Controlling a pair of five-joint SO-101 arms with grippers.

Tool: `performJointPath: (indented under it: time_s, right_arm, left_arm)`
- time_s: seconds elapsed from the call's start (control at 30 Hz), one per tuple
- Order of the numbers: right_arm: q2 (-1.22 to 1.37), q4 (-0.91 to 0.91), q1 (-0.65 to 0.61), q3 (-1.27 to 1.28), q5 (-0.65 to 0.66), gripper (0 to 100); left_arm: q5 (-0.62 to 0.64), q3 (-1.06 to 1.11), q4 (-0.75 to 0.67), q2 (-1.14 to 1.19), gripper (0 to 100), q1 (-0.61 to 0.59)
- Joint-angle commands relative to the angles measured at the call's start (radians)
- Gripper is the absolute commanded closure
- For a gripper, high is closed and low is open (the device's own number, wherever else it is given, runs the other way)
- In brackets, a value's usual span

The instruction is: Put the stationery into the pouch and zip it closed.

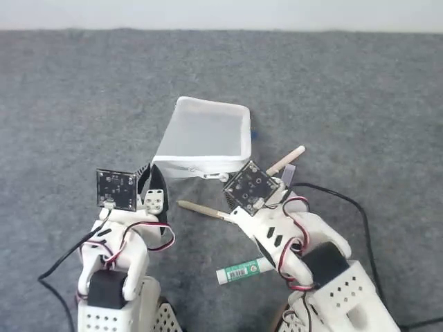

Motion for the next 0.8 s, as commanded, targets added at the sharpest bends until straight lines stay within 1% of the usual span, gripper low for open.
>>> performJointPath:
  time_s: [0.0, 0.2, 0.4, 0.63, 0.7, 0.77]
  right_arm:
    - [-0.058, 0.07, 0.087, -0.086, -0.029, 99.1]
    - [-0.13, 0.085, 0.134, -0.086, -0.049, 99.1]
    - [-0.174, 0.085, 0.209, -0.084, -0.052, 99.1]
    - [-0.177, 0.084, 0.211, -0.084, -0.089, 99.1]
    - [-0.177, 0.084, 0.205, -0.084, -0.089, 99.1]
    - [-0.177, 0.084, 0.177, -0.084, -0.086, 99.1]
  left_arm:
    - [0.005, -0.061, 0.005, -0.023, 99, -0.012]
    - [0.005, -0.061, 0.005, -0.023, 99, -0.012]
    - [0.009, -0.062, 0.0, -0.023, 99, -0.057]
    - [0.009, -0.062, 0.002, -0.023, 99, -0.052]
    - [0.009, -0.061, 0.0, -0.023, 96, -0.051]
    - [0.011, -0.061, 0.003, -0.023, 91, -0.051]
